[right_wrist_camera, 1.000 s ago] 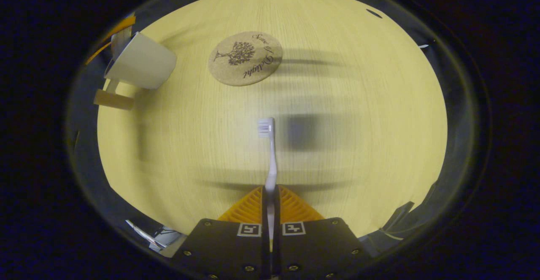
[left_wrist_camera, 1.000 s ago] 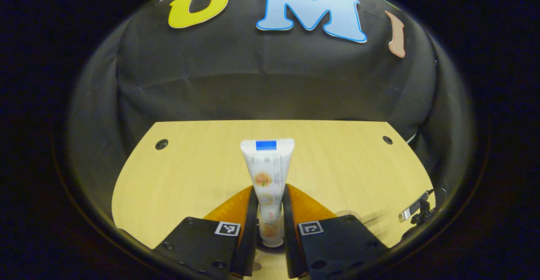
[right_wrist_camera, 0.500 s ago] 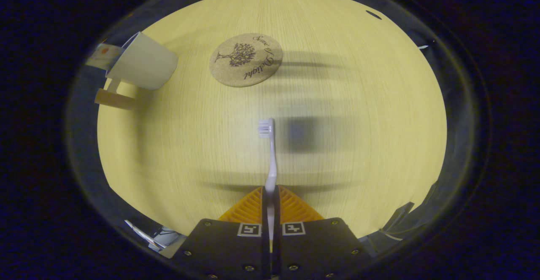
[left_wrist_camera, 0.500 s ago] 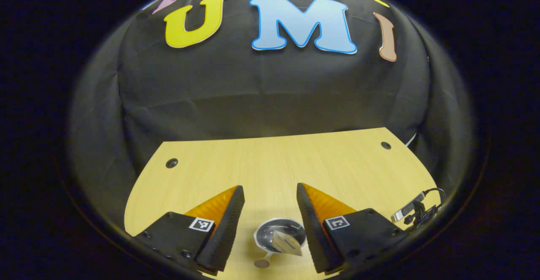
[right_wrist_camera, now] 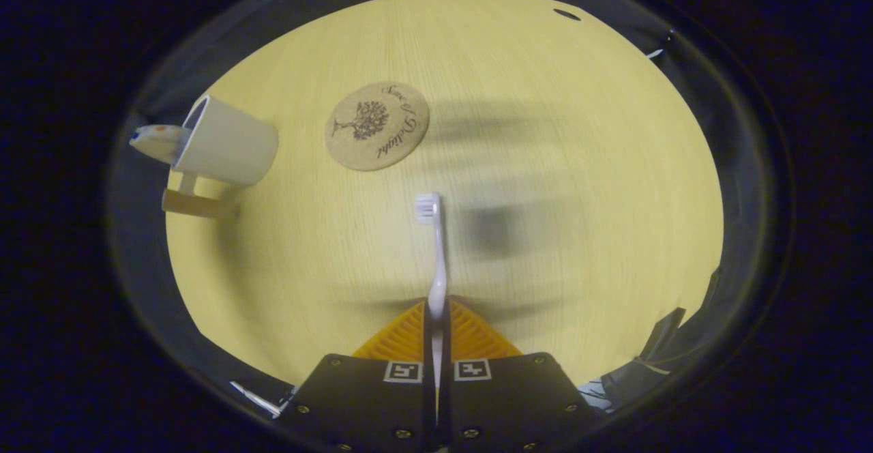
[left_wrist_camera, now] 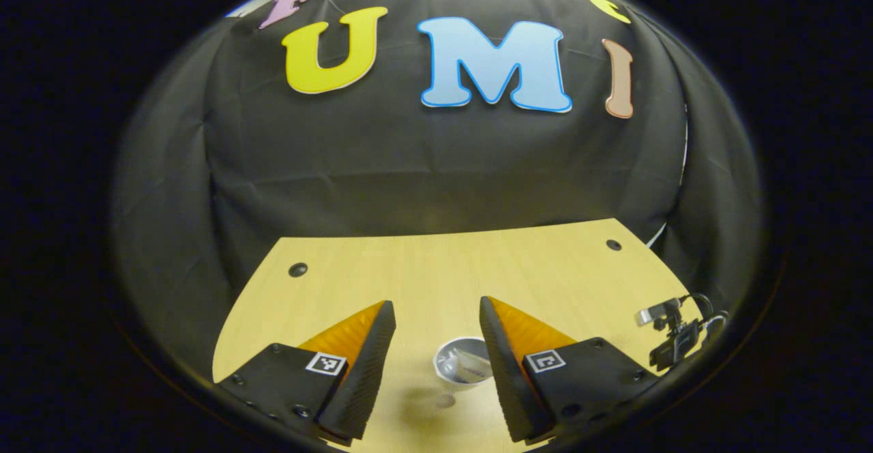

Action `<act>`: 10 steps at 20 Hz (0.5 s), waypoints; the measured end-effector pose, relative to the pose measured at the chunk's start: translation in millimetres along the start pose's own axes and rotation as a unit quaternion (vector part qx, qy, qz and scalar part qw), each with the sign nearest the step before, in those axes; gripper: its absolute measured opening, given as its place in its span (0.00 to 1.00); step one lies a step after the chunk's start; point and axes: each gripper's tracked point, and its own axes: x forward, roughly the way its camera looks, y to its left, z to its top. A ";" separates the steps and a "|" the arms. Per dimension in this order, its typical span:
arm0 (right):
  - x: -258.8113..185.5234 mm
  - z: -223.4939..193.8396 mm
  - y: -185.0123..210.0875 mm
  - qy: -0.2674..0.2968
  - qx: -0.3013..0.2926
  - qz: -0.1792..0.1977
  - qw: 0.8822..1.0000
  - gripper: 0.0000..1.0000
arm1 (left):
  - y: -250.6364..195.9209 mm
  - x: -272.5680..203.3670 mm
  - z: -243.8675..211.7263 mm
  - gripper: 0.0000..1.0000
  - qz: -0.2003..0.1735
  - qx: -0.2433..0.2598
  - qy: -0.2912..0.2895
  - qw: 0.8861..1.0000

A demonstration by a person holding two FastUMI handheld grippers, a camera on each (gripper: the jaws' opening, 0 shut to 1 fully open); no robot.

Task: Put the toothbrush and toothpaste on the desktop into the cup, then pick up the cup and place it on the coaster on the desktop.

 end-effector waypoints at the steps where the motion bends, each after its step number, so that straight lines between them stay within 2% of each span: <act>1: -9.2 10.4 5.4 -0.015 0.005 0.008 1.000 0.02 | 10.1 -5.1 -3.0 0.81 0.005 -0.006 0.000 1.000; 7: -70.2 75.4 51.8 -0.111 0.023 0.058 0.992 0.02 | 55.5 -32.6 -31.3 0.80 0.031 -0.047 0.016 0.998; 10: -94.5 108.4 73.3 -0.160 0.016 0.069 0.985 0.02 | 85.9 -49.2 -42.5 0.80 0.049 -0.063 0.020 0.997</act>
